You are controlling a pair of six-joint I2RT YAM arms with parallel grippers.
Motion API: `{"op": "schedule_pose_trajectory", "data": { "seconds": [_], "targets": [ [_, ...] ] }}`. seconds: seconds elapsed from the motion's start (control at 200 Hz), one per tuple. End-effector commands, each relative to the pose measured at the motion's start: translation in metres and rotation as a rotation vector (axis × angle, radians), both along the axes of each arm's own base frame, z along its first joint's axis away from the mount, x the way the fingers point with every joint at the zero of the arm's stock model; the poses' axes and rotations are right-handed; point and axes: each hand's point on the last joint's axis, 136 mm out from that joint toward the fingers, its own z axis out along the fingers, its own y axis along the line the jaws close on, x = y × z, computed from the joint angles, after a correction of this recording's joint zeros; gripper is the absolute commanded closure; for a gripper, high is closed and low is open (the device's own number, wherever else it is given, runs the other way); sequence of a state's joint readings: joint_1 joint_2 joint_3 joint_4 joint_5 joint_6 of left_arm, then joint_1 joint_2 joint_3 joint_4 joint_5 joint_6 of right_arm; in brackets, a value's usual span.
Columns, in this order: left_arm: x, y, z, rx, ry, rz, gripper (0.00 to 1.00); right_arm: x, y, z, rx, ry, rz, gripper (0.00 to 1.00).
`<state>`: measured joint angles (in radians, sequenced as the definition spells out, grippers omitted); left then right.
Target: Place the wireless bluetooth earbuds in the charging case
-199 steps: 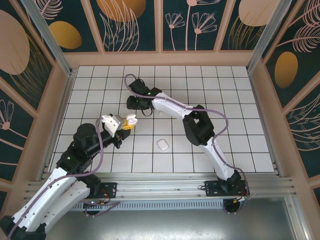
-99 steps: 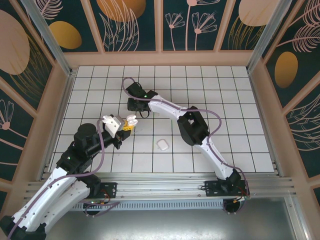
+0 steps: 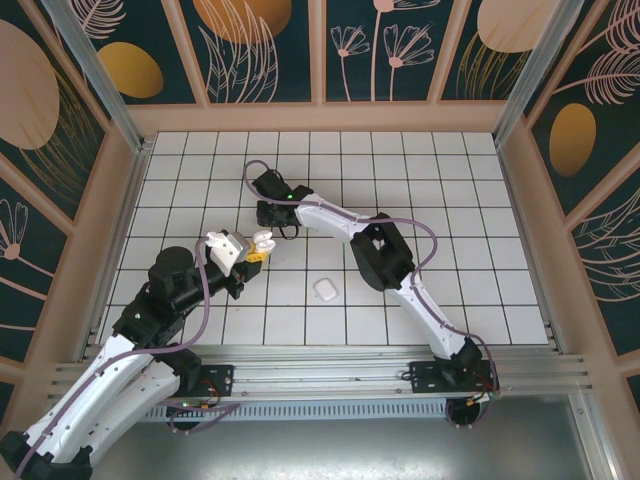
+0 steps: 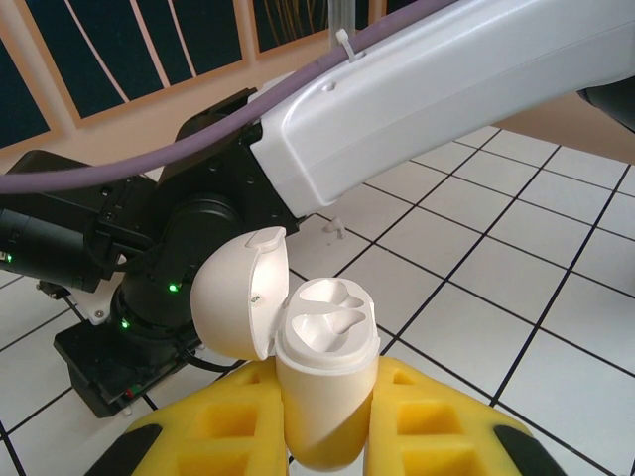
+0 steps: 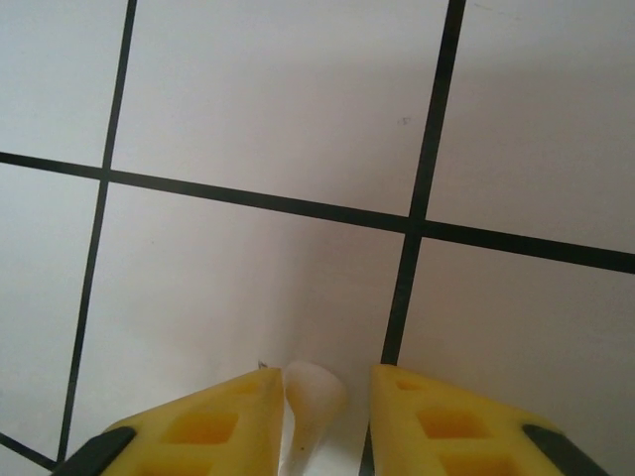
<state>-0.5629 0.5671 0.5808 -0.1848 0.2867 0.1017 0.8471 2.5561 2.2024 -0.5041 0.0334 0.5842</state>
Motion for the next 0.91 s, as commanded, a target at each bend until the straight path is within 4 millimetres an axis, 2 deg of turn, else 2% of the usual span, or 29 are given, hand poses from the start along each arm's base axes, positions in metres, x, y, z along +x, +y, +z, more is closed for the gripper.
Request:
{"op": "schedule_pose_trajectory", "data": {
  "seconds": [0.0, 0.245, 0.52, 0.736, 0.901],
  "targets": [
    [-0.002, -0.001, 0.005, -0.009, -0.018, -0.011, 1.0, -0.004, 0.003, -0.004, -0.015, 0.001, 0.017, 0.76],
    [-0.005, 0.002, 0.003, -0.004, -0.011, -0.004, 1.0, -0.011, -0.001, -0.005, -0.025, 0.025, 0.03, 0.88],
    [-0.008, 0.005, 0.004, -0.015, -0.011, 0.003, 1.0, -0.03, -0.02, 0.006, -0.053, 0.047, 0.035, 0.9],
    [-0.008, 0.002, 0.006, -0.038, -0.011, -0.006, 1.0, -0.067, -0.04, 0.013, -0.061, 0.095, 0.075, 0.9],
    [-0.007, -0.001, 0.008, -0.063, -0.009, -0.013, 1.0, -0.095, -0.073, 0.012, -0.089, 0.121, 0.07, 0.9]
  ]
}}
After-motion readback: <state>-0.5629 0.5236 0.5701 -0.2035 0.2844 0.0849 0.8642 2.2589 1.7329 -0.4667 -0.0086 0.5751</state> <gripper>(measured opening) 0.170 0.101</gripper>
